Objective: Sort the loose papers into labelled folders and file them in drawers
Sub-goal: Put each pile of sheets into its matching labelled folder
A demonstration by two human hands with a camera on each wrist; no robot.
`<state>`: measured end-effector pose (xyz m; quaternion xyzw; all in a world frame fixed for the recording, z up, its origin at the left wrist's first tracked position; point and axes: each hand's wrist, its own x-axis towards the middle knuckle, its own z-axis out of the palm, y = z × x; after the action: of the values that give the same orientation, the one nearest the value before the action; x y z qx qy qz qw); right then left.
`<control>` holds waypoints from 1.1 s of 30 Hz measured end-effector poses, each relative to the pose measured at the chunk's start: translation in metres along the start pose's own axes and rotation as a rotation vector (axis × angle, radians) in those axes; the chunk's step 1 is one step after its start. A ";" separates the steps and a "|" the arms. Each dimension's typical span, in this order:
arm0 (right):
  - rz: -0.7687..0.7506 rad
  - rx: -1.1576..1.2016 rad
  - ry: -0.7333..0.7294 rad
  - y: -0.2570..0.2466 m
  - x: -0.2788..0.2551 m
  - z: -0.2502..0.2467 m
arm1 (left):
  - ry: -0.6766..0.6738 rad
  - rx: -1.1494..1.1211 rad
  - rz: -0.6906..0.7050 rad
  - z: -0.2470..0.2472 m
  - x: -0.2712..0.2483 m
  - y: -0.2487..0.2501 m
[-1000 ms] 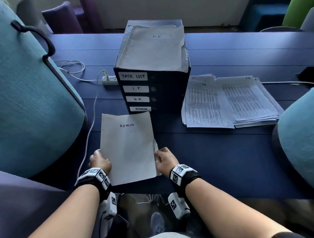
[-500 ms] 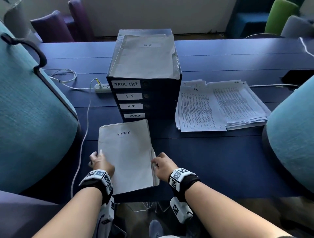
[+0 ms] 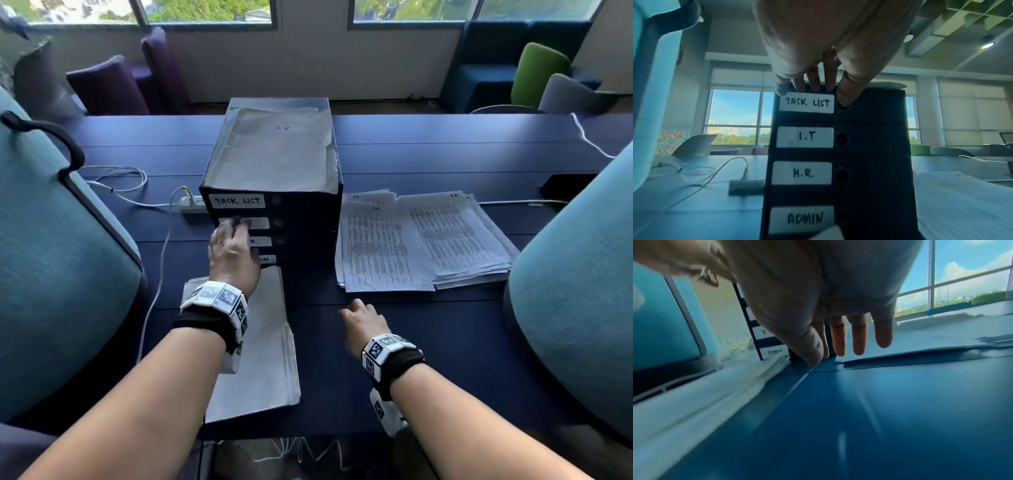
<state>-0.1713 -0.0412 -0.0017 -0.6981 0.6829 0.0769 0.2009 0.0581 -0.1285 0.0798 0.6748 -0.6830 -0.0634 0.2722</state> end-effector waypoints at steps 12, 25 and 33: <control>0.013 -0.155 -0.346 0.070 -0.005 0.028 | 0.082 0.142 0.147 0.021 0.065 0.070; -0.041 -0.139 -0.391 0.070 0.005 0.020 | 0.212 0.154 0.156 0.028 0.075 0.068; -0.027 -0.137 -0.391 0.066 0.004 0.018 | 0.171 0.183 0.170 0.016 0.077 0.064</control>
<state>-0.2335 -0.0374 -0.0311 -0.6909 0.6147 0.2547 0.2828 -0.0016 -0.2017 0.1172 0.6395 -0.7149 0.0804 0.2711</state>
